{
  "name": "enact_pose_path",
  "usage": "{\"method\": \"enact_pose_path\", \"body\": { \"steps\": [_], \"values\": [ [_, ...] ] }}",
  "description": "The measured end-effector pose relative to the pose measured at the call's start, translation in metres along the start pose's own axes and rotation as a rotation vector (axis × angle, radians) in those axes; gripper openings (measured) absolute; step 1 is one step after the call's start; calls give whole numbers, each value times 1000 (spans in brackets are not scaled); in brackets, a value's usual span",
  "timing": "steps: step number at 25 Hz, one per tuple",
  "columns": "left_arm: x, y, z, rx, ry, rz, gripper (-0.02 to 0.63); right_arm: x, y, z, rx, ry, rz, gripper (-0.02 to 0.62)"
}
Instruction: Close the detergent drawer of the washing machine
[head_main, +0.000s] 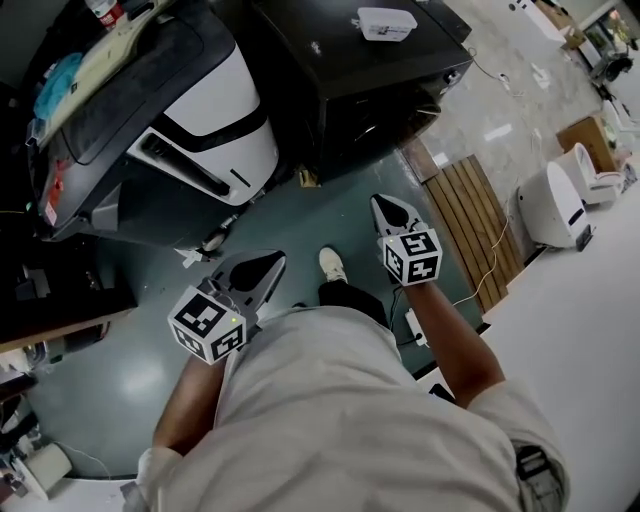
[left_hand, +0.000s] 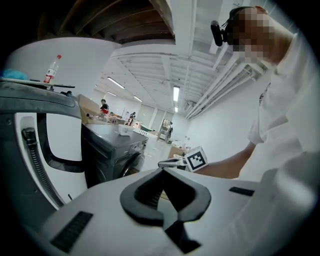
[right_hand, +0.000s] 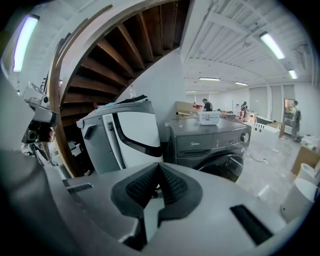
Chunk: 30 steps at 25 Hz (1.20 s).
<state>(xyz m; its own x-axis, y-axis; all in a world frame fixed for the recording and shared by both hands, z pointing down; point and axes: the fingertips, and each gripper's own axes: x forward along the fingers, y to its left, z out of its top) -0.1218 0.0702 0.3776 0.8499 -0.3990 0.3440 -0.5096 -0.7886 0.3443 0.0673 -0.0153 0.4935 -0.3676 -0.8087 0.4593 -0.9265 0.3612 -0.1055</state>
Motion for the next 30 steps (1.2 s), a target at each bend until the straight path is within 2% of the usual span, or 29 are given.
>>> {"method": "enact_pose_path", "body": {
  "steps": [7, 14, 18, 30],
  "values": [
    [-30, -22, -29, -10, 5, -52, -6, -63, 71, -14, 0, -4, 49, 5],
    [-51, -35, -49, 15, 15, -68, -6, -113, 130, -25, -81, 3, 116, 5],
    [-61, -42, -54, 21, 7, -65, -6, -130, 151, -26, -137, -7, 130, 5],
    [-89, -55, -66, 28, -15, -43, -5, -149, 177, -25, -171, -24, 149, 5]
  ]
}}
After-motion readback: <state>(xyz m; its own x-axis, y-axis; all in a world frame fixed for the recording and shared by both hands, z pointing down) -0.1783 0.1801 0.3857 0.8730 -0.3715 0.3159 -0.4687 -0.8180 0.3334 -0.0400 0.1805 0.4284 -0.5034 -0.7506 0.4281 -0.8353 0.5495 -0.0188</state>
